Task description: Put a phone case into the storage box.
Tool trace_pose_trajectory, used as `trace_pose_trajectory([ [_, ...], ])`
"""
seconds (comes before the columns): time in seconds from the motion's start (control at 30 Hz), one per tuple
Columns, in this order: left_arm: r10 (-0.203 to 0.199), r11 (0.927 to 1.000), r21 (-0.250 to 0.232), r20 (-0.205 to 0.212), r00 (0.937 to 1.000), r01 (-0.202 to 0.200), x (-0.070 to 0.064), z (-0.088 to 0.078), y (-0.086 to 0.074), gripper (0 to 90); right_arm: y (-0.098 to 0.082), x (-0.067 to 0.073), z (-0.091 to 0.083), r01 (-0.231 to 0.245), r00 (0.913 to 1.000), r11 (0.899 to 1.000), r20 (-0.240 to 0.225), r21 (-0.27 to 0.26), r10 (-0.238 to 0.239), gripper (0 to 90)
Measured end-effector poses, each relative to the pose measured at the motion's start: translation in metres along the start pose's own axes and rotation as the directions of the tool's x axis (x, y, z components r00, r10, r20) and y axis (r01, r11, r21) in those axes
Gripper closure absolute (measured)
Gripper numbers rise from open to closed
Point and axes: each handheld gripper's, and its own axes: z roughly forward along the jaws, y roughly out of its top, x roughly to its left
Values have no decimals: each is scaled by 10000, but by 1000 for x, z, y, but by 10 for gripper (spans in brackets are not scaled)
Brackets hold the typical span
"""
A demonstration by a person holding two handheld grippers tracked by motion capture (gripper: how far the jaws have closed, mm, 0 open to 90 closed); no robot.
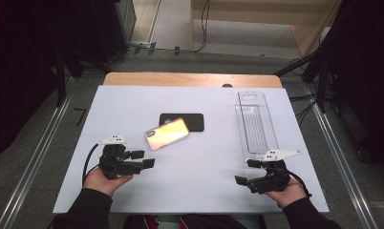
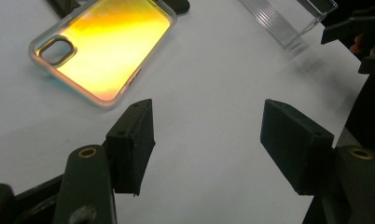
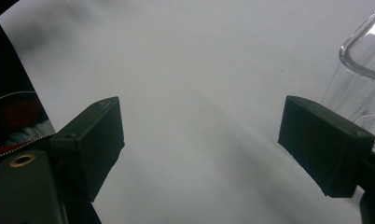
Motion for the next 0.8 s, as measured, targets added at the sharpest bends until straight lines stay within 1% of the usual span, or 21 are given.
trace_pose_trajectory([
  [0.03, 42, 9999, 92, -34, 10000, -41, 0, 3, 5, 349, 0, 0, 0, 6, 10000, 10000, -1, -6, -6, 124],
  [0.07, 42, 9999, 92, -34, 10000, -41, 0, 3, 5, 348, 0, 0, 0, -3, 10000, 10000, 8, -11, 3, 124],
  [0.13, 84, 9999, 98, -48, 10000, -84, 1, 7, 13, 332, 0, 0, 0, -10, 10000, 10000, 16, 7, 10, 124],
  [0.17, 84, 9999, 98, -48, 10000, -84, 1, 7, 13, 328, 0, 0, 0, -1, 10000, 10000, 32, 15, 1, 124],
  [0.27, 197, 9996, 212, -193, 9996, -193, 3, 15, 23, 328, 0, 0, -1, -11, 10000, 10000, 23, 19, 11, 124],
  [0.3, 197, 9996, 212, -193, 9996, -193, 3, 15, 23, 328, 0, 0, -1, -11, 10000, 10000, 23, 19, 11, 124],
  [0.33, 180, 9996, 241, -208, 9996, -175, 4, 19, 28, 328, 0, 0, -1, -6, 10000, 10000, 18, 22, 6, 125],
  [0.37, 180, 9996, 241, -208, 9996, -175, 4, 19, 28, 328, 0, 0, -1, -3, 10000, 10000, 16, 20, 3, 124],
  [0.4, 95, 9997, 234, -151, 9998, -91, 6, 21, 31, 328, 0, 0, 0, -8, 10000, 10000, 10, 15, 8, 125],
  [0.43, 45, 9997, 221, -213, 9998, -40, 8, 25, 37, 328, 0, 0, 0, -2, 10000, 10000, 7, 19, 2, 124],
  [0.57, 65, 9995, 300, -340, 9994, -55, 9, 30, 44, 328, 0, 0, 0, 8, 10000, 10000, -12, -3, -8, 124],
  [0.6, -22, 9996, 280, -305, 9995, 30, 10, 33, 48, 329, 0, 0, 0, 19, 10000, 10000, -17, -17, -19, 124],
  [0.7, -47, 9997, 223, -257, 9997, 52, 10, 36, 53, 328, 0, 1, 0, 42, 10000, 10000, -32, -4, -42, 124],
  [0.73, -86, 9997, 247, -289, 9995, 93, 10, 40, 58, 328, 0, 1, 0, 52, 10000, 10000, -29, 3, -52, 124],
  [0.8, -40, 9995, 304, -351, 9994, 50, 11, 44, 62, 328, 0, 1, 0, 65, 10000, 10000, -36, 20, -65, 124],
])
